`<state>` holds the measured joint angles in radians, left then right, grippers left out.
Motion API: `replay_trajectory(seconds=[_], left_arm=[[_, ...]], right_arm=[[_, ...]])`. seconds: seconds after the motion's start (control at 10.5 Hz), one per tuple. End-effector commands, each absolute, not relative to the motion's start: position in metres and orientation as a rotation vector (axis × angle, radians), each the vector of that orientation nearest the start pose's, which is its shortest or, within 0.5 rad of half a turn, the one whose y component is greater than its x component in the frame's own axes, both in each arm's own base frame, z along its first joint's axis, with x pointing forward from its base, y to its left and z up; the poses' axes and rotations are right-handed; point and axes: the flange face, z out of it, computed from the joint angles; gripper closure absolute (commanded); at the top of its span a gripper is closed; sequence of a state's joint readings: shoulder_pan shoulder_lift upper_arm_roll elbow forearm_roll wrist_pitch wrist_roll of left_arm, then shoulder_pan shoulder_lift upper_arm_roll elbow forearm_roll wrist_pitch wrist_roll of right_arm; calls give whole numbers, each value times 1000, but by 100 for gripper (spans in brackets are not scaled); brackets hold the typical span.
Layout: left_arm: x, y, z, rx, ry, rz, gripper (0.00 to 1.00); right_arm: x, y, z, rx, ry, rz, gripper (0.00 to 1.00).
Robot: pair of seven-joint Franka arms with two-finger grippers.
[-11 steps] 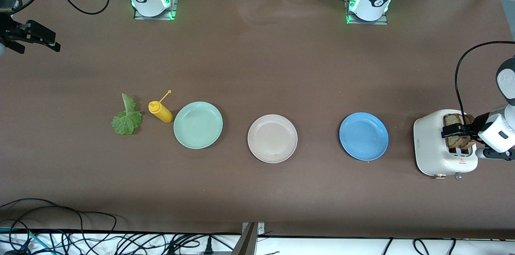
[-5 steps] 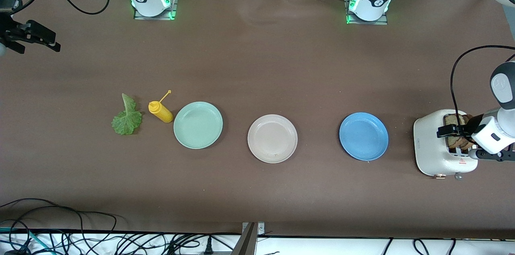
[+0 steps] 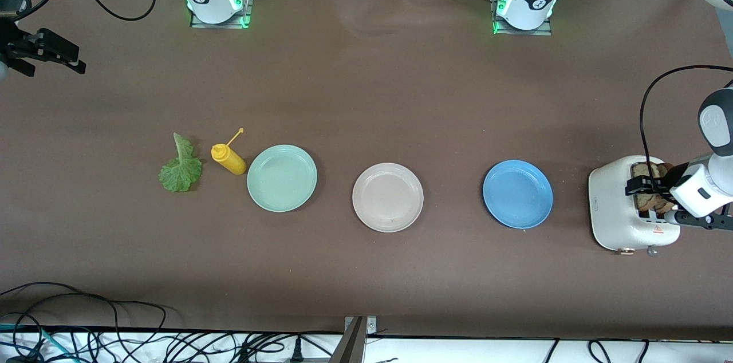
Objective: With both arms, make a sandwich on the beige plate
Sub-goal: 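Close the left gripper on one bread slice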
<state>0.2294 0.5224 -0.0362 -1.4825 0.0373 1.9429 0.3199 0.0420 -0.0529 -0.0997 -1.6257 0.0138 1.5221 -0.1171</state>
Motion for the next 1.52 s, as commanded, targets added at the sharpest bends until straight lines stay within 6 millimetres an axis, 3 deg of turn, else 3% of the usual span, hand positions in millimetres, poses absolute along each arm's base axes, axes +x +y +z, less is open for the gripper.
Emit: replay_trajectory(seconds=[0.0,0.09,0.28,0.38,0.76,1.42], left_arm=[[676,152,368,-3104,327,109,60],[675,155,368,-3103,339,111,67],[675,159,369,-3103,330,110,93],[675,159,369,-3103,325,107,100],[678,160,380,-3099,323,90,100],[690,162,472,-3172,239,-48,100]], right_arm=[[528,-27,633,-3111,-83,64,0],[527,-27,633,-3109,-83,64,0],[527,-27,634,-3110,-85,64,0],[528,-23,634,-3117,-102,63,0],[527,-17,636,-3133,-123,60,0],[526,-21,636,-3125,-109,64,0]])
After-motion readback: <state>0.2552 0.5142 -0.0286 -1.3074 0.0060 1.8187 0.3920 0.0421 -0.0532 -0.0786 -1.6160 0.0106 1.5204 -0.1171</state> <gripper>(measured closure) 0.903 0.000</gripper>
